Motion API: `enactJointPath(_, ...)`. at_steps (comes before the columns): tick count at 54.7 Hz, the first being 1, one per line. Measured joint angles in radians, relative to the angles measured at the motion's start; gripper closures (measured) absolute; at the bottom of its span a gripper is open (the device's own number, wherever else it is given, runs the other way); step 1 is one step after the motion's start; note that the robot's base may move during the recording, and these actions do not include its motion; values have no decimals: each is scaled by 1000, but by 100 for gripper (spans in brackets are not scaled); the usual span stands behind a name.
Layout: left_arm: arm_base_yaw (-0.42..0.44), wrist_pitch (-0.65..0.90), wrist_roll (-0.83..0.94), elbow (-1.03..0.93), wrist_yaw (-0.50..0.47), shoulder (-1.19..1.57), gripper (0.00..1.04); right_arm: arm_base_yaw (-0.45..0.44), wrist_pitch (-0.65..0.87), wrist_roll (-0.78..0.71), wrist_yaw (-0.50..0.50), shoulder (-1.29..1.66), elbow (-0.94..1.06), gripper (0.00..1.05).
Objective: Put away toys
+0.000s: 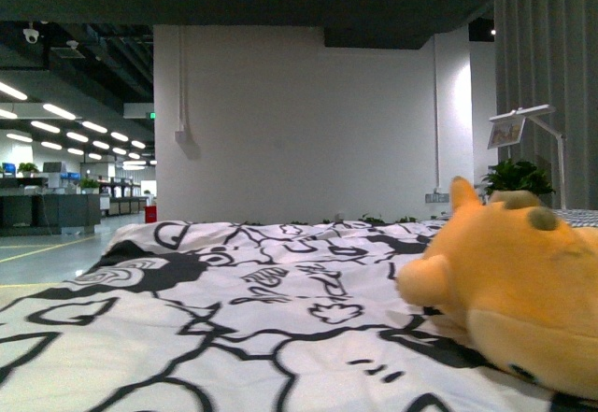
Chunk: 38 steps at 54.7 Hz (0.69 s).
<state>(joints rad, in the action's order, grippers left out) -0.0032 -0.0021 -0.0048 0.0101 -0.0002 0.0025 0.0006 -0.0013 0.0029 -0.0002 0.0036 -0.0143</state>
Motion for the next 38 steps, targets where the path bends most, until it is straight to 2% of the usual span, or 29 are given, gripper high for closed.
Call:
enactJointPath(25, -1, 0, 0, 0, -3, -2, 6, 0, -1, 0, 0, 0, 0, 7)
enactJointPath(30, -1, 0, 0, 0, -3, -2, 6, 57, -50, 46, 175, 41, -7, 7)
enactJointPath(32, -1, 0, 0, 0, -3, -2, 6, 72, -46, 56, 215, 66, -7, 7)
enactJointPath(38, -1, 0, 0, 0, -1, -2, 6, 96, 27, 67, 244, 134, -15, 7)
